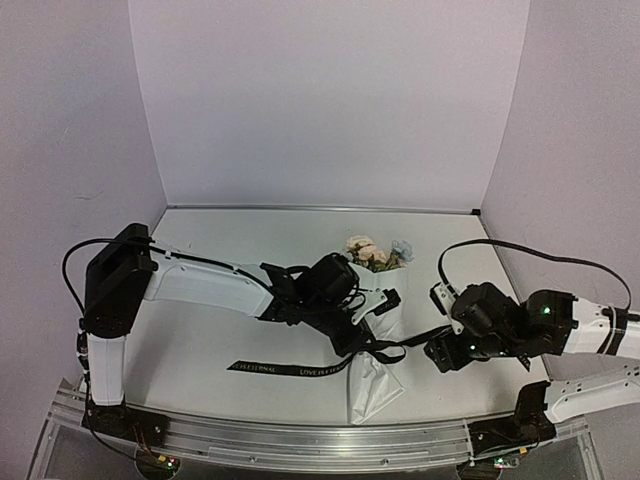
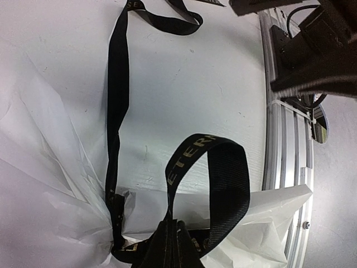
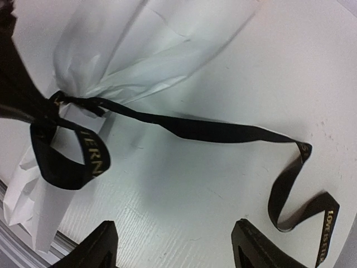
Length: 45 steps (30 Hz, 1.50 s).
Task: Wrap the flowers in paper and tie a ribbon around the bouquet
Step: Cross the half-tied ribbon over the folded bouquet.
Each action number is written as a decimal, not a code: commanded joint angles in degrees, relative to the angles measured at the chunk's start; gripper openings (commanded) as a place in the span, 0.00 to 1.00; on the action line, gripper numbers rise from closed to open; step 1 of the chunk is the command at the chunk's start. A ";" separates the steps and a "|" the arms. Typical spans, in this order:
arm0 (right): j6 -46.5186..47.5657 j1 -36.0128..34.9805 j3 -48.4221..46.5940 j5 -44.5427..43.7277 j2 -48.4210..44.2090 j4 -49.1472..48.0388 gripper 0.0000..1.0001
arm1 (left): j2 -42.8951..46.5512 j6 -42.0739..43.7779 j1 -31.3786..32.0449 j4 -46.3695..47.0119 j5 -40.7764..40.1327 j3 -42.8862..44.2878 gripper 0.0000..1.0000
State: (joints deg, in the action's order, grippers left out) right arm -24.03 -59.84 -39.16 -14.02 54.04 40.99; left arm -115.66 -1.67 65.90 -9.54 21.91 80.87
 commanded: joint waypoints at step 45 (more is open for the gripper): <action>-6.96 42.44 -7.53 20.95 25.03 7.35 0.00 | -2.31 -2.61 0.26 3.09 -8.97 10.23 0.45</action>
State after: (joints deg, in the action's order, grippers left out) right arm -32.47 -17.65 -41.65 5.38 80.90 43.58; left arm -122.22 -3.00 66.02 -9.83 15.34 90.02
